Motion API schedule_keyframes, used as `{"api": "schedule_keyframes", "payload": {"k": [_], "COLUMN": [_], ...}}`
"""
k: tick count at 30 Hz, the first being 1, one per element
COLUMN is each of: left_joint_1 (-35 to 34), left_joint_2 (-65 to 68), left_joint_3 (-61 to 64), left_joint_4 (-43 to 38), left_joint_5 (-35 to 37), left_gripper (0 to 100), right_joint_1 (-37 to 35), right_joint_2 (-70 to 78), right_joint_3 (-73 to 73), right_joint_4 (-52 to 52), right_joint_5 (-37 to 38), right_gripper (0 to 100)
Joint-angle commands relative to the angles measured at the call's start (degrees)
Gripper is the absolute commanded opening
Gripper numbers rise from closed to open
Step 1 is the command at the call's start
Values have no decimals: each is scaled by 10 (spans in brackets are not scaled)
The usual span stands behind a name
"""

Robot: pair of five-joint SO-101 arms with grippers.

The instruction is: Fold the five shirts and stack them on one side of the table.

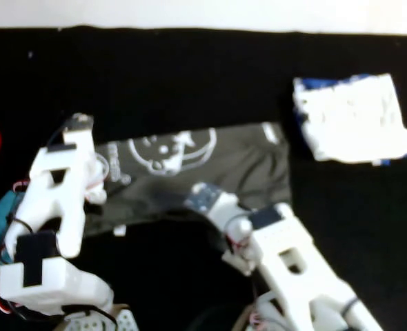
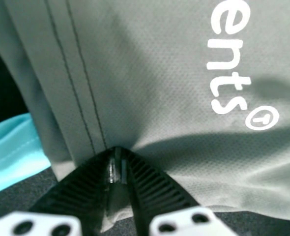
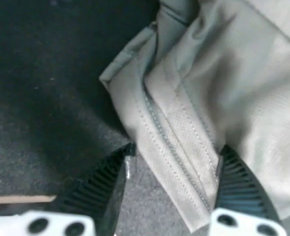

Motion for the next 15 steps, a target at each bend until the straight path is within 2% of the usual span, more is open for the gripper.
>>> {"api": "schedule_keyframes", "payload": {"k": [1, 10, 15], "left_joint_1": [-9, -9, -9], "left_joint_2": [-2, -2, -2], "left_joint_3": [2, 2, 2], "left_joint_4": [-20, -20, -20], "left_joint_5": [2, 2, 2], "left_gripper": [10, 10, 10], "right_joint_1": [7, -7, -7], "right_joint_2": [18, 18, 22], "right_joint_3": [2, -59, -98], "right_joint_4": [-10, 109, 110], "right_joint_5": [8, 46, 45], "right_gripper": [260, 259, 259]}}
